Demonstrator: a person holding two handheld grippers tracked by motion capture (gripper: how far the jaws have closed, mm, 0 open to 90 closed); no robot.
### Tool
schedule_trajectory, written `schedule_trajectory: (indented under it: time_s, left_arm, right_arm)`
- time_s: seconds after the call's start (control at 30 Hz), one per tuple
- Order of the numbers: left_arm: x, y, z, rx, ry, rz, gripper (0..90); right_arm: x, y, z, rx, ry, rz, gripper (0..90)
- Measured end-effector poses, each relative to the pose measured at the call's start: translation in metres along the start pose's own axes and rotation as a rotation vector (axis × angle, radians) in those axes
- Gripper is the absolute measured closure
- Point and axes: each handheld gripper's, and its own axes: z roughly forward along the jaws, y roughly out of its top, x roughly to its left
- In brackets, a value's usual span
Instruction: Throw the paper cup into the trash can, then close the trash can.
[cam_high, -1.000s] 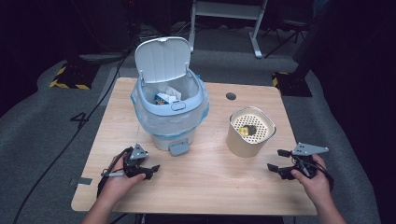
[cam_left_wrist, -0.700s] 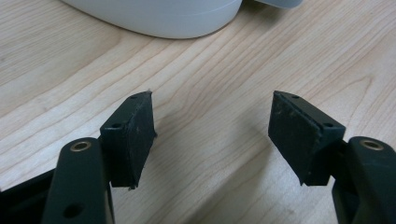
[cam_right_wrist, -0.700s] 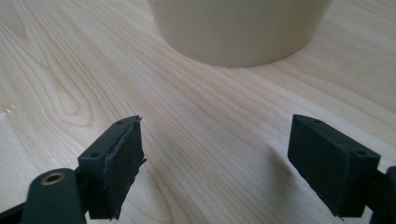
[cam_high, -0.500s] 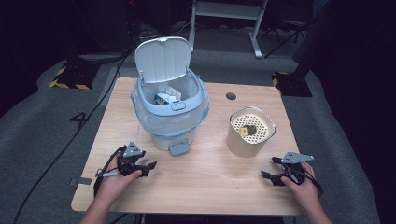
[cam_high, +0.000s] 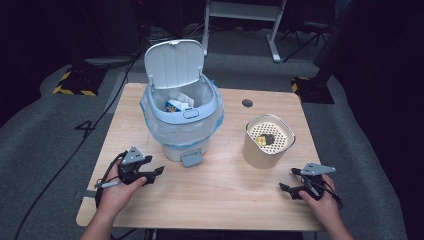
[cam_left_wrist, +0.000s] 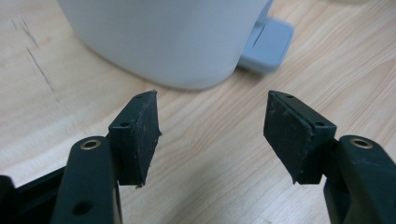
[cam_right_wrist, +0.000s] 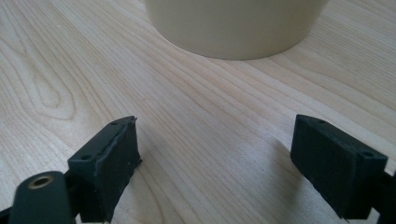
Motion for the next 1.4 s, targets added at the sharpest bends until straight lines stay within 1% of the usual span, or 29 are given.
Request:
schedule_trajectory:
  time_s: [0.07, 0.17, 0.27, 0.3, 0.33, 0.37, 0.4, 0.47, 0.63, 0.7, 0.8, 0.87, 0.93, 0.97, 1.1, 1.17, 1.2, 1.27, 1.33, 1.4]
  left_arm:
    - [0.0, 0.007, -0.008, -0.025, -0.018, 0.003, 36.3]
    - [0.0, 0.017, -0.018, -0.049, -0.04, 0.008, 36.3]
    - [0.003, 0.032, -0.03, -0.078, -0.051, 0.03, 36.6]
    - [0.003, 0.036, -0.033, -0.082, -0.064, 0.038, 36.5]
    - [0.005, 0.042, -0.038, -0.102, -0.088, 0.048, 36.5]
    - [0.005, 0.046, -0.041, -0.114, -0.101, 0.056, 36.6]
    - [0.006, 0.05, -0.045, -0.137, -0.116, 0.057, 36.7]
    - [0.008, 0.06, -0.053, -0.161, -0.137, 0.065, 36.7]
    - [0.01, 0.08, -0.066, -0.176, -0.134, 0.102, 37.6]
    - [0.012, 0.089, -0.07, -0.189, -0.135, 0.101, 38.0]
    - [0.015, 0.102, -0.076, -0.204, -0.117, 0.092, 38.4]
    - [0.018, 0.112, -0.079, -0.224, -0.106, 0.091, 38.6]
    - [0.021, 0.121, -0.081, -0.259, -0.105, 0.07, 38.7]
    - [0.022, 0.126, -0.082, -0.274, -0.103, 0.066, 38.7]
    - [0.027, 0.143, -0.086, -0.314, -0.091, 0.077, 39.2]
    - [0.029, 0.149, -0.087, -0.334, -0.096, 0.078, 39.6]
    - [0.03, 0.153, -0.087, -0.351, -0.099, 0.073, 39.8]
    - [0.032, 0.158, -0.086, -0.367, -0.101, 0.074, 40.6]
    - [0.034, 0.164, -0.086, -0.383, -0.092, 0.072, 40.8]
    - [0.037, 0.169, -0.086, -0.408, -0.081, 0.062, 41.7]
  right_arm:
    - [0.0, 0.0, 0.0, 0.0, 0.0, 0.0, 15.4]
    - [0.0, 0.0, 0.0, 0.0, 0.0, -0.001, 15.4]
    - [0.0, 0.0, 0.0, 0.0, 0.001, 0.0, 15.4]
    - [0.0, 0.0, 0.0, 0.0, 0.001, 0.0, 15.3]
    - [0.0, 0.0, 0.0, 0.001, 0.0, 0.0, 15.3]
    - [0.0, 0.0, 0.0, 0.0, 0.001, 0.0, 15.3]
    - [0.0, 0.0, 0.0, 0.0, 0.001, 0.0, 15.3]
    - [0.0, 0.0, 0.0, 0.001, 0.0, 0.0, 15.3]
    - [0.0, 0.0, 0.0, 0.0, 0.003, 0.002, 15.2]
    - [0.0, 0.0, 0.0, 0.0, 0.003, 0.001, 15.2]
    - [0.0, 0.0, 0.0, 0.0, 0.003, 0.001, 15.2]
    - [0.0, 0.0, 0.0, 0.0, 0.003, 0.001, 15.2]
    - [0.0, 0.0, 0.0, 0.0, 0.003, 0.001, 15.2]
    - [0.0, 0.0, 0.0, 0.0, 0.003, 0.001, 15.2]
    - [0.0, 0.0, 0.0, 0.0, 0.003, 0.001, 15.2]
    - [0.0, 0.0, 0.0, 0.0, 0.003, 0.001, 15.2]
    - [0.0, 0.0, 0.0, 0.0, 0.003, 0.001, 15.2]
    - [0.0, 0.0, 0.0, 0.0, 0.003, 0.001, 15.2]
    - [0.0, 0.0, 0.0, 0.0, 0.004, 0.001, 15.2]
    - [-0.001, 0.0, 0.0, 0.0, 0.004, 0.0, 15.2]
